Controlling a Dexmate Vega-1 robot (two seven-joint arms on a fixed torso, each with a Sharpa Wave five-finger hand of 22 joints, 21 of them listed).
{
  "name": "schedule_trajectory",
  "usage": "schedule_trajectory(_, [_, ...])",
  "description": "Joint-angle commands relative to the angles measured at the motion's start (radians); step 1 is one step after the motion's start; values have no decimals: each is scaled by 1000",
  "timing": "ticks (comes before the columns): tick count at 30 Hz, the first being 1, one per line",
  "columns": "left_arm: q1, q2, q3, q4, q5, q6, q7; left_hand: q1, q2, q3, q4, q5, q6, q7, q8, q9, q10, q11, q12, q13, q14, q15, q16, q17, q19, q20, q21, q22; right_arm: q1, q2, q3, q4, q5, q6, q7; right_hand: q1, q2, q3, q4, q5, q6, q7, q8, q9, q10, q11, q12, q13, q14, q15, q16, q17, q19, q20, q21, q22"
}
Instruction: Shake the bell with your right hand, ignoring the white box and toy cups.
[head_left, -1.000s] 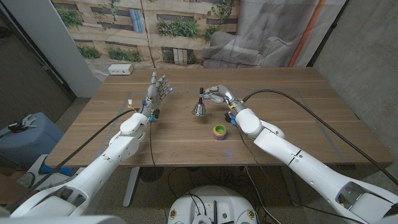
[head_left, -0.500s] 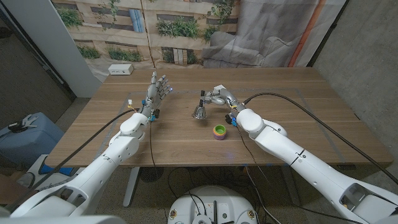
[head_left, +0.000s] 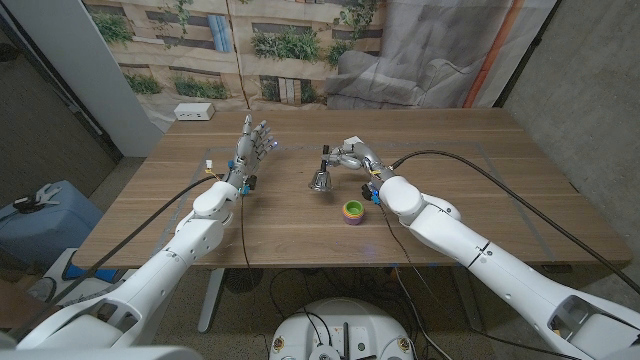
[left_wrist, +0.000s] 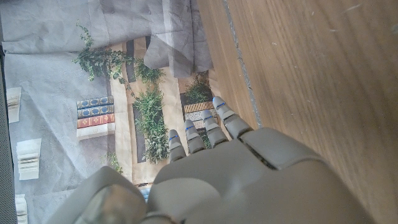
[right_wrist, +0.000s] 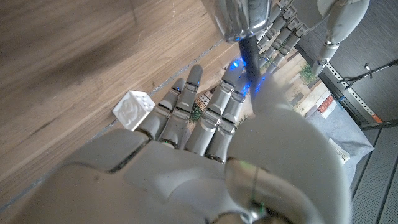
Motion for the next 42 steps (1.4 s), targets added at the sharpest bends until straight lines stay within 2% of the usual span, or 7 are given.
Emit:
schedule_trajectory(1, [0,0,0,0,0,0,0,1,7,-1,7,7,0,-6,6,4,2,-5,6,5,9,-98,6,5,8,1,7,6,-7,5,-16,16,-64,52,-67,26,2,3,-12,5,3,-8,-5,1,3,-1,-2,3,4,-156,8,6,2,-30,-2,3])
schedule_trajectory(9, [0,0,0,1,0,0,0,1,7,-1,7,6,-1,-6,6,4,1,-6,6,5,9,-99,6,5,8,1,7,6,-9,24,-30,66,-145,132,-132,46,-1,4,-21,5,4,-12,-6,2,0,-2,-4,5,2,-157,12,11,0,-35,-3,3])
schedule_trajectory(18, [0,0,0,1,0,0,-2,1,6,-1,7,6,-1,-6,6,4,2,-4,6,5,9,-100,5,5,8,1,7,6,-5,61,-50,146,-290,244,-254,63,-6,5,-27,5,5,-14,-6,2,0,-3,-4,8,-1,-159,14,14,0,-41,-3,3])
schedule_trajectory(30, [0,0,0,0,0,0,0,1,7,-1,7,7,-1,-6,6,4,2,-4,6,5,9,-98,5,5,8,1,7,6,-5,90,-54,173,-407,248,-329,101,-32,-2,-35,10,2,-25,-7,5,-2,-5,-6,10,-5,-161,16,18,9,-50,-1,3])
schedule_trajectory(42, [0,0,0,0,0,0,0,2,7,-1,7,7,0,-6,6,4,3,-4,6,5,9,-98,5,5,8,1,7,6,13,117,-75,237,-532,270,-434,128,-41,-6,-30,13,-4,-30,-9,7,-6,-5,-9,11,-1,-156,22,22,14,-52,0,3])
